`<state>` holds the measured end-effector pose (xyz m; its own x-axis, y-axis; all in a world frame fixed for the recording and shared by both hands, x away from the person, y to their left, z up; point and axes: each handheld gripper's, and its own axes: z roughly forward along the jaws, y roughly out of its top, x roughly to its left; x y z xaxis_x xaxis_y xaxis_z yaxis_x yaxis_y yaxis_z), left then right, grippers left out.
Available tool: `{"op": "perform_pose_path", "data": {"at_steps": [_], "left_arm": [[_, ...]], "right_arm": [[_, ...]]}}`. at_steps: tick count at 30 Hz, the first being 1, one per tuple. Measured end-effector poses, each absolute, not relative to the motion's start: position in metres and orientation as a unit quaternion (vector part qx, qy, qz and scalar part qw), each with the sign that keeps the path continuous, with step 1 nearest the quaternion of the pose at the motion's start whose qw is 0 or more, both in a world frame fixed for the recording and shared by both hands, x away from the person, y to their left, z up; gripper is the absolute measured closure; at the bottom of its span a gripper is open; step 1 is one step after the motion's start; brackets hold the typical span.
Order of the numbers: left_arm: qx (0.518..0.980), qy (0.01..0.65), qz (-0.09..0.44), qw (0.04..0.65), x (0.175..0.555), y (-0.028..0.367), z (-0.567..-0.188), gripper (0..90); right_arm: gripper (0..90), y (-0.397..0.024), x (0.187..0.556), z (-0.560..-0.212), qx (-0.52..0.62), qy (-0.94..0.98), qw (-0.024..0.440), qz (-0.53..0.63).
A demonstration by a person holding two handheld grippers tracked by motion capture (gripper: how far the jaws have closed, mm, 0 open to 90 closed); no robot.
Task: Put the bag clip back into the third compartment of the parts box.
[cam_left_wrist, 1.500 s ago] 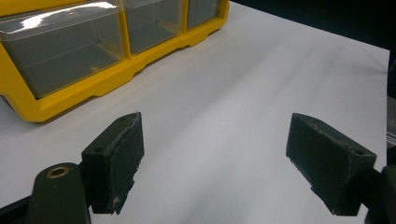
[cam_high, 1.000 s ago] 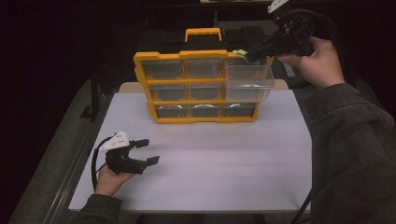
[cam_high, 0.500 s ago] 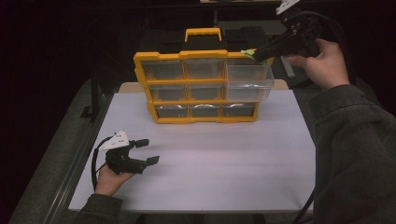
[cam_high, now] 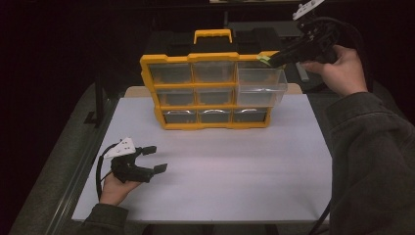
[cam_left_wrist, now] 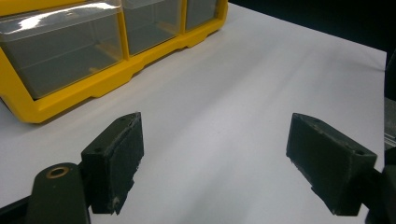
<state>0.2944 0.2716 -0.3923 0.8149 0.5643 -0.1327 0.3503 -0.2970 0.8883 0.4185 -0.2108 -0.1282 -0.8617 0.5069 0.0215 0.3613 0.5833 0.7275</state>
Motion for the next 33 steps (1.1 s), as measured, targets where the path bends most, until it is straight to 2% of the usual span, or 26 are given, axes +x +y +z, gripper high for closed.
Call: {"op": "perform_pose_path", "data": {"at_steps": [33], "left_arm": [[0.801,0.286,0.105,0.516,0.294,0.273,-0.391,19.0]], "right_arm": [[76.6,-0.203,0.428,-0.157,0.251,0.892,0.073,0.369]]}}
